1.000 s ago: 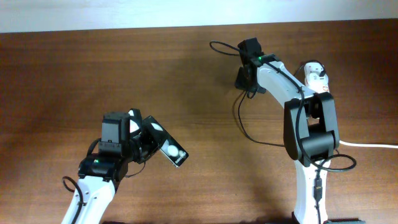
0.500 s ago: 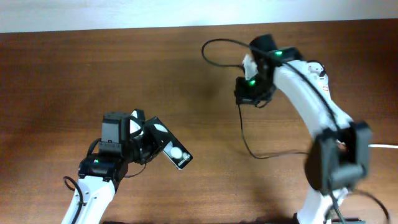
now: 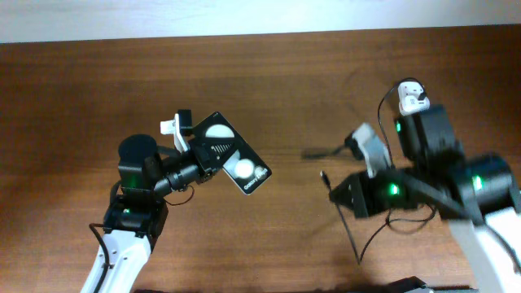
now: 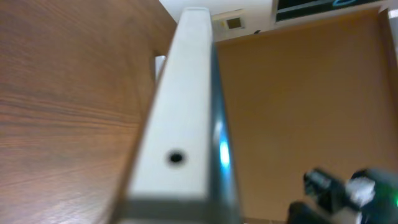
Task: Plug charger to phone and switch on socket
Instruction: 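Carry the cable plug with the right gripper to the phone's port, then push the USB-C plug up into the phone's bottom port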
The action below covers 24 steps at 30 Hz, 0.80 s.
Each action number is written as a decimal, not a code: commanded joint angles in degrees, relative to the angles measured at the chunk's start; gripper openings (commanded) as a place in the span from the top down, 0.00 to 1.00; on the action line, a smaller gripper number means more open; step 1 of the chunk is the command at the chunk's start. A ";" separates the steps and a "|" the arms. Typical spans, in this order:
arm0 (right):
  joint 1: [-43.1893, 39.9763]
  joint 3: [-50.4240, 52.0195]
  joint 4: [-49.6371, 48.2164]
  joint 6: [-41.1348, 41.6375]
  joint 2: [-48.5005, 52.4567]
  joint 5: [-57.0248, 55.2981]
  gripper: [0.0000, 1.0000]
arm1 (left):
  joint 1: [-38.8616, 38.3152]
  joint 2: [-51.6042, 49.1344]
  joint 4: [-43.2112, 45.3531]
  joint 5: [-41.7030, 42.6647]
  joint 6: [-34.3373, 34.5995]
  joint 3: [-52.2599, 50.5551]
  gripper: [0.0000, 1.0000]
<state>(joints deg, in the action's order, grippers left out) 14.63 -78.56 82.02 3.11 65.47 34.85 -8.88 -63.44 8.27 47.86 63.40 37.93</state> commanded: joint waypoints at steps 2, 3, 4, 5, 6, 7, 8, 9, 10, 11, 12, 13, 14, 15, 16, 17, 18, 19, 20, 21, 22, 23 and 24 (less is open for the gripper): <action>9.70 7.85 -6.78 2.34 -8.48 0.26 0.96 | -1.70 0.39 1.60 1.51 7.02 0.63 1.00; 12.31 8.83 -8.55 4.50 -9.42 -1.55 0.96 | -2.23 0.39 1.60 1.53 7.82 0.63 1.00; 16.83 9.42 -9.90 9.14 -9.90 -8.02 0.96 | -2.73 0.39 1.62 2.51 7.78 0.63 1.00; 19.52 9.42 -10.05 11.91 -9.88 -12.13 0.96 | -2.75 0.39 1.68 3.15 7.67 0.63 1.00; 22.25 9.42 -10.21 13.73 -9.66 -15.54 0.96 | -2.75 0.39 2.45 3.98 6.19 0.63 1.00; 25.90 9.42 -10.95 14.93 -9.27 -18.34 0.96 | -2.75 0.39 3.72 4.98 4.48 0.63 1.00; 29.90 9.42 -12.50 16.13 -8.57 -20.87 0.96 | -2.75 0.39 4.39 5.57 4.20 0.63 1.00; 32.94 9.42 -13.77 17.88 -7.69 -24.57 0.96 | -2.75 0.39 4.57 5.57 4.20 0.63 1.00; 35.28 9.42 -14.47 20.85 -6.67 -28.85 0.96 | -2.73 0.39 4.57 5.68 4.11 0.63 1.00; 37.46 9.42 -15.28 23.23 -5.20 -32.04 0.96 | -2.69 0.39 5.05 6.88 3.08 0.63 1.00; 38.84 9.42 -16.26 23.34 -3.72 -32.57 0.96 | -2.69 0.39 5.22 8.17 2.03 0.63 1.00; 39.67 9.42 -17.27 23.37 -2.03 -32.57 0.96 | -2.69 0.39 5.18 9.51 0.68 0.63 1.00; 39.78 9.40 -17.99 23.34 -0.52 -32.61 0.96 | -2.69 0.39 5.16 10.36 -0.13 0.63 1.00; 39.74 9.40 -18.51 23.37 0.63 -33.00 0.96 | -2.69 0.39 5.14 11.19 -0.55 0.63 1.00; 39.74 9.40 -19.17 23.39 1.31 -33.57 0.96 | -2.69 0.39 5.09 11.32 -1.73 0.63 1.00; 39.74 9.38 -19.78 23.39 1.40 -33.64 0.96 | -2.69 0.39 4.85 11.32 -3.26 0.63 1.00; 39.74 9.22 -20.09 23.52 1.38 -33.64 0.96 | -2.69 0.39 3.69 11.30 -4.22 0.63 1.00; 39.74 8.98 -20.41 23.58 1.38 -33.59 0.96 | -2.67 0.39 2.47 11.26 -4.42 0.63 1.00; 39.74 8.98 -20.63 23.56 1.38 -33.35 0.96 | -2.58 0.33 1.90 11.28 -5.27 0.63 1.00; 39.74 8.96 -20.90 23.54 1.38 -32.39 0.96 | -2.58 0.13 1.95 11.26 -5.51 0.63 1.00; 39.74 8.96 -20.92 23.52 1.38 -30.93 0.96 | -2.58 -0.24 1.95 11.15 -5.70 0.63 1.00; 39.74 8.96 -20.72 23.52 1.38 -29.66 0.96 | -2.58 -0.87 1.97 11.06 -5.90 0.63 1.00; 39.74 8.96 -20.46 23.52 1.38 -28.41 0.96 | -2.58 -2.27 1.95 11.08 -5.88 0.63 1.00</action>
<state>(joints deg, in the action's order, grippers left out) 54.00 -69.30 61.28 26.46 67.13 3.68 -11.51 -63.86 9.89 57.71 59.31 37.93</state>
